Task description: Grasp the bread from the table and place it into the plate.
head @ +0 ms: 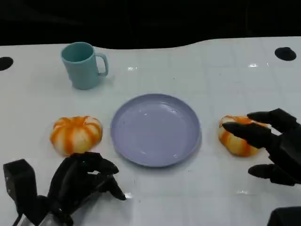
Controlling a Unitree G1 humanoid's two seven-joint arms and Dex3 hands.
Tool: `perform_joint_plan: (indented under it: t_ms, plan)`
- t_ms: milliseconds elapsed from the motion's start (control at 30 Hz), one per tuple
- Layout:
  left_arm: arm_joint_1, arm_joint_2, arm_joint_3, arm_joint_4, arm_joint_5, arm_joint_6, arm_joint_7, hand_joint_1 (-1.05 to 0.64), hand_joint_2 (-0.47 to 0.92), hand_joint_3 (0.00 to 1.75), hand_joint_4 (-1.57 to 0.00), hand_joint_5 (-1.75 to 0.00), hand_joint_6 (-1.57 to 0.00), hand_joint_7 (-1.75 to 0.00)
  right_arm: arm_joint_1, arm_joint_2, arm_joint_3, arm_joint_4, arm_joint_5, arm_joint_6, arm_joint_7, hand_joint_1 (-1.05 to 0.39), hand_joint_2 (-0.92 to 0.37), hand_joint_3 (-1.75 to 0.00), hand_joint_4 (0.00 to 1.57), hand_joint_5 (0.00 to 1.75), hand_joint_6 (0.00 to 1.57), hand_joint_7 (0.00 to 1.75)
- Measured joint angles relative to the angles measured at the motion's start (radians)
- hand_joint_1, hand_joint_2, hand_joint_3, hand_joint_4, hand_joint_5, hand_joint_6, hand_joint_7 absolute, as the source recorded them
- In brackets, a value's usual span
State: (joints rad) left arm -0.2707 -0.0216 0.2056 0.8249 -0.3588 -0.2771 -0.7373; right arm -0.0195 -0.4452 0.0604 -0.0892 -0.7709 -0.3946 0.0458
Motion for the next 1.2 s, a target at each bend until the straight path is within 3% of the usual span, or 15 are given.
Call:
perform_joint_plan:
  t_ms: [333, 633, 967, 1200]
  plan:
    - [-0.003, -0.002, 0.0, 0.005, 0.0, -0.001, 0.0, -1.05, 0.7, 0.0, -1.57, -0.6, -1.57, -0.22, -0.092, -0.001, 0.088, 0.061, -0.175, 0.108, -0.087, -0.41, -0.75, 0.0, 0.0, 0.53, 0.32, 0.03]
    - [-0.004, -0.005, 0.0, 0.005, 0.0, -0.001, 0.002, -1.05, 0.7, 0.0, -1.57, -0.6, -1.57, -0.23, -0.218, -0.003, 0.167, 0.195, -0.192, 0.163, -0.087, -0.44, -0.76, -0.01, 0.0, 0.49, 0.31, 0.02]
    - [-0.001, -0.011, -0.002, -0.014, 0.0, -0.001, 0.007, -1.05, 0.69, 0.0, -1.57, -0.6, -1.57, -0.23, -0.356, -0.005, 0.301, 0.431, -0.226, 0.217, -0.072, -0.5, -0.78, 0.0, 0.09, 0.37, 0.3, 0.0]
    - [0.011, -0.012, -0.002, -0.024, 0.0, 0.008, 0.007, -1.05, 0.69, 0.0, -1.57, -0.6, -1.57, -0.23, -0.432, 0.008, 0.381, 0.601, -0.235, 0.229, -0.121, -0.47, -0.79, 0.0, 0.12, 0.29, 0.29, 0.0]
